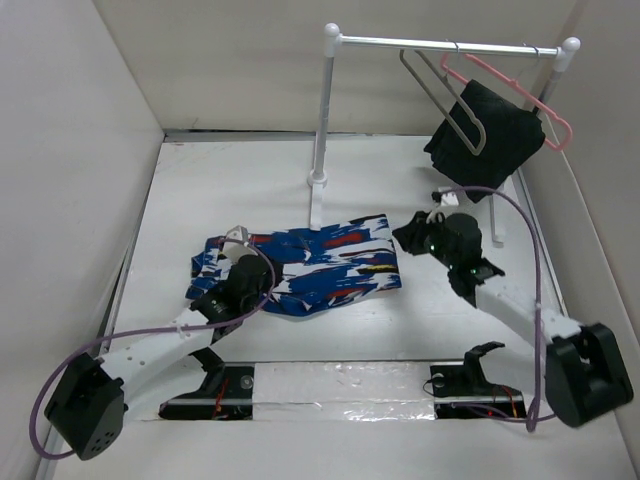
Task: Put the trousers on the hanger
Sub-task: Fold the trousers at the center of the board, then pick up the hanger from the clothesline, then place the trousers on the hanger.
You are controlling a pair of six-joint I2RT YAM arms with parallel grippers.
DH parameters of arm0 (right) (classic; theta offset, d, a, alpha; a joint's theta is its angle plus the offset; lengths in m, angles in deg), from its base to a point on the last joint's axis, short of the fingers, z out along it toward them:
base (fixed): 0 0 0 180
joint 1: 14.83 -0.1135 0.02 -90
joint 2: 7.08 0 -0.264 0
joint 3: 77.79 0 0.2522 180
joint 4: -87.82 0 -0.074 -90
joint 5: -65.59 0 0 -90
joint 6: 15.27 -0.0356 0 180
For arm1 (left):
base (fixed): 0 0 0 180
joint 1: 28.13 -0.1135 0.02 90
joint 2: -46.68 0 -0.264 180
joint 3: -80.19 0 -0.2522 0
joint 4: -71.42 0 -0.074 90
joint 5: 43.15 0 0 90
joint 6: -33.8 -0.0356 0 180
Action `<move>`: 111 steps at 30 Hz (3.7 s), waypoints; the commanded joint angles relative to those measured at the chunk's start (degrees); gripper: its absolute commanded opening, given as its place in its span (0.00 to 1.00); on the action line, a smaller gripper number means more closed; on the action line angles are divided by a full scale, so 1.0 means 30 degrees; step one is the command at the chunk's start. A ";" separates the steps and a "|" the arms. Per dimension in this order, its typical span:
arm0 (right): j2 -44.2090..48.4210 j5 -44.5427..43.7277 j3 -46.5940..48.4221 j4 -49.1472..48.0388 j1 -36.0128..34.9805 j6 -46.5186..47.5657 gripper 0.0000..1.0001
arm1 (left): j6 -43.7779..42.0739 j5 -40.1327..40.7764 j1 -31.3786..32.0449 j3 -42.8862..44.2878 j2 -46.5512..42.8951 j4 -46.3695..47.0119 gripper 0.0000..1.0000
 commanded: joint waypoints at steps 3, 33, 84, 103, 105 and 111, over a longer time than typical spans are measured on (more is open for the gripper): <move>0.3621 -0.0929 -0.4458 -0.0059 -0.3321 -0.1244 0.00 | -0.1647 -0.1272 0.0146 0.1970 0.2013 0.2708 0.00; 0.6501 -0.6316 1.1513 1.0097 -0.0662 0.4638 0.00 | -0.1886 0.0072 0.5975 0.3935 0.4623 0.4000 0.00; -0.0189 -0.2363 1.6072 0.9429 0.3414 0.6048 0.00 | -0.3728 -0.1652 0.6211 0.5450 0.0959 0.2447 0.25; 0.7223 -0.6284 0.3273 0.7907 -0.0743 0.3793 0.00 | -0.3349 -0.5229 0.7031 1.1871 0.9680 0.6927 0.34; 0.8129 -0.6756 0.2389 0.7849 -0.1445 0.3442 0.00 | -0.3085 -0.5172 0.7207 1.2485 1.0537 0.7951 0.35; 0.9481 -0.7315 0.0249 0.8582 -0.2240 0.2944 0.00 | -0.2003 -0.4937 0.7207 1.4299 1.3876 0.9273 0.38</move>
